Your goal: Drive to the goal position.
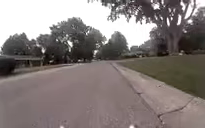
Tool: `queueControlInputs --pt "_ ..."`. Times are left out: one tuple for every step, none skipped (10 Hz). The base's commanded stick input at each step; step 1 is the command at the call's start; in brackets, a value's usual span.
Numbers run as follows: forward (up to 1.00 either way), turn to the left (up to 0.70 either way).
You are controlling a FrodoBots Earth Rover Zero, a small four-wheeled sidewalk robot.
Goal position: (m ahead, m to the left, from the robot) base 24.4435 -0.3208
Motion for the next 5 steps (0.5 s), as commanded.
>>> queueControlInputs --pt "1.00 0.00" --pt "1.00 0.00" --pt "1.00 0.00" --pt "1.00 0.00" --pt "1.00 0.00"
